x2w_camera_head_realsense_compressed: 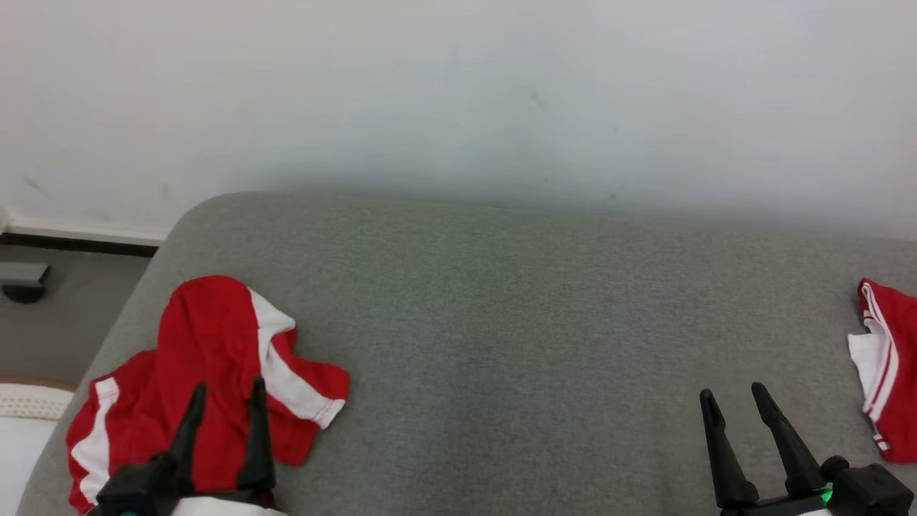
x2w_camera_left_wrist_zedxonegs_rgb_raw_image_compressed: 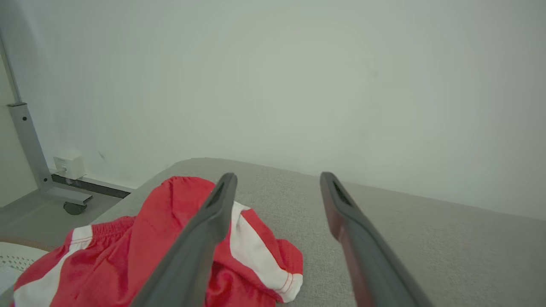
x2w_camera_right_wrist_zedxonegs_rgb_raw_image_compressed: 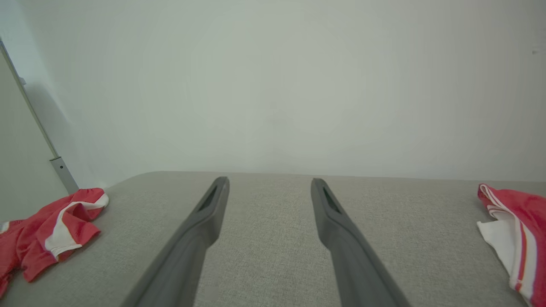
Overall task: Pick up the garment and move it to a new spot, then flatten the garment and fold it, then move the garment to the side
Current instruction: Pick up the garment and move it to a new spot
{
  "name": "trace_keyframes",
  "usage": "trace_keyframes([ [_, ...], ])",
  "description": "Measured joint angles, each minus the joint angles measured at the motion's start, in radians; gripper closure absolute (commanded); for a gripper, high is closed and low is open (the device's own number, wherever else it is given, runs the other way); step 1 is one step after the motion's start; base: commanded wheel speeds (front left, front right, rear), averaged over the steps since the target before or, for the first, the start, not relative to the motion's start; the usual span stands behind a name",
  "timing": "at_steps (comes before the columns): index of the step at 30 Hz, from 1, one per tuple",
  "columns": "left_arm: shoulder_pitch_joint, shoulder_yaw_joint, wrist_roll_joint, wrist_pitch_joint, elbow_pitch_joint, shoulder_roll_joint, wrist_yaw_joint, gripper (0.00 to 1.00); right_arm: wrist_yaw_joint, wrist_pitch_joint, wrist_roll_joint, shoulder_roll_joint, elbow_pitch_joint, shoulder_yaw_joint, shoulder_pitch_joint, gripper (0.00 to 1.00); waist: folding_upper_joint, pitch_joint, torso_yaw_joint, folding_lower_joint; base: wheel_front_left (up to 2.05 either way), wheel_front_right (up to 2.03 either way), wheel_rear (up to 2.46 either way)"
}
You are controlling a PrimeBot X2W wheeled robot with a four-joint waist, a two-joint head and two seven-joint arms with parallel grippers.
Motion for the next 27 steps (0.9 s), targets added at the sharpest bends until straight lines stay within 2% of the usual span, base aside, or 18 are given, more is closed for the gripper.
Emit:
trace_keyframes([
  [14, -0.001, 0.022, 0.003, 0.000, 0.015, 0.000, -0.007, 0.00, 0.000, 0.000, 0.005, 0.011, 0.013, 0.024, -0.013, 0.00, 0.0000, -0.005, 0.155, 0.0000, 0.00, 0.00, 0.00],
  [22, -0.005, 0.017, -0.001, 0.000, 0.029, 0.000, -0.004, 0.00, 0.000, 0.000, 0.005, 0.011, 0.017, 0.034, -0.013, 0.00, 0.0000, -0.015, 0.185, 0.0000, 0.00, 0.00, 0.00],
  [27, -0.040, 0.008, -0.008, 0.001, 0.098, 0.001, -0.010, 0.00, 0.000, 0.000, 0.004, 0.007, 0.014, 0.045, -0.013, 0.00, 0.0000, -0.016, 0.193, 0.0000, 0.00, 0.00, 0.00],
])
